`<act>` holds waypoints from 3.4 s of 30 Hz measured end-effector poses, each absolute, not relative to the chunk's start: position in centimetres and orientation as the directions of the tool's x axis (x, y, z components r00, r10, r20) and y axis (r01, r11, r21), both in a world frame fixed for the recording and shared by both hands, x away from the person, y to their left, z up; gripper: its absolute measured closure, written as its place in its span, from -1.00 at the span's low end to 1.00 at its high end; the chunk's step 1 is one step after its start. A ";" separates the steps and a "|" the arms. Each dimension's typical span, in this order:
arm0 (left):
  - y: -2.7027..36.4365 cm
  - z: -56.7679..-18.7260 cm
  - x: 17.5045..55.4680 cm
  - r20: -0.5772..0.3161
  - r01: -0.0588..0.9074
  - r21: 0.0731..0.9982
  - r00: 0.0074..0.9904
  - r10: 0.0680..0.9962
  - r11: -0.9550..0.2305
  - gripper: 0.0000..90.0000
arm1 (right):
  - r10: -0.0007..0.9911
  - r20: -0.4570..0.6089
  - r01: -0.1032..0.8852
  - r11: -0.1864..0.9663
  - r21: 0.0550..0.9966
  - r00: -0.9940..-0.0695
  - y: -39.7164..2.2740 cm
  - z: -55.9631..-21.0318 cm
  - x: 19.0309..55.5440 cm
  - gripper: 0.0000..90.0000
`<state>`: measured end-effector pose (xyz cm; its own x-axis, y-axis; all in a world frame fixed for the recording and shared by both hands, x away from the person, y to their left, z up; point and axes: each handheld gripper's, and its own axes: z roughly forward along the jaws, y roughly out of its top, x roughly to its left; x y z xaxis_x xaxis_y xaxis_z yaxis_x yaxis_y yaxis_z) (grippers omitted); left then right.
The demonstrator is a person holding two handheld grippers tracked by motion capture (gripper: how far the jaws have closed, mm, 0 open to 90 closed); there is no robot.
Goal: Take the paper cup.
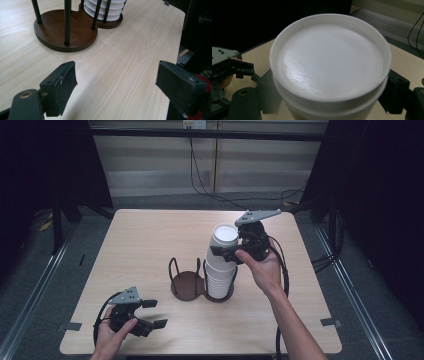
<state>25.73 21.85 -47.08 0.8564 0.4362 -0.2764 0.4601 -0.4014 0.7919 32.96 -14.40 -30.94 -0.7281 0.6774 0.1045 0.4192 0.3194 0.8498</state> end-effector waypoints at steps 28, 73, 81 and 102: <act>21.9 -47.1 25.9 -0.277 0.464 0.789 0.854 0.441 -0.403 -0.64 | 0.677 0.130 0.339 0.186 0.922 -0.724 -15.8 -28.1 32.1 -0.53; 19.0 -44.0 25.3 -0.198 0.359 0.858 0.891 0.409 -0.368 -0.64 | 0.629 0.175 0.295 0.090 0.951 -0.758 -19.4 -27.4 26.7 -0.52; 18.1 -43.7 25.1 -0.204 0.339 0.864 0.911 0.357 -0.371 -0.64 | 0.596 0.181 0.301 0.109 0.947 -0.782 -19.4 -28.2 25.5 -0.52; 15.3 -41.3 25.6 -0.165 0.255 0.907 0.947 0.275 -0.335 -0.64 | 0.513 0.240 0.363 0.152 0.919 -0.824 -17.5 -32.5 23.9 -0.52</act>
<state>25.55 15.28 -41.31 0.9473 0.2745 -0.1651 0.2551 -0.3346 0.9072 23.92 -17.52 -32.46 -0.8238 0.5134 0.2403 0.3630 0.1522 0.9193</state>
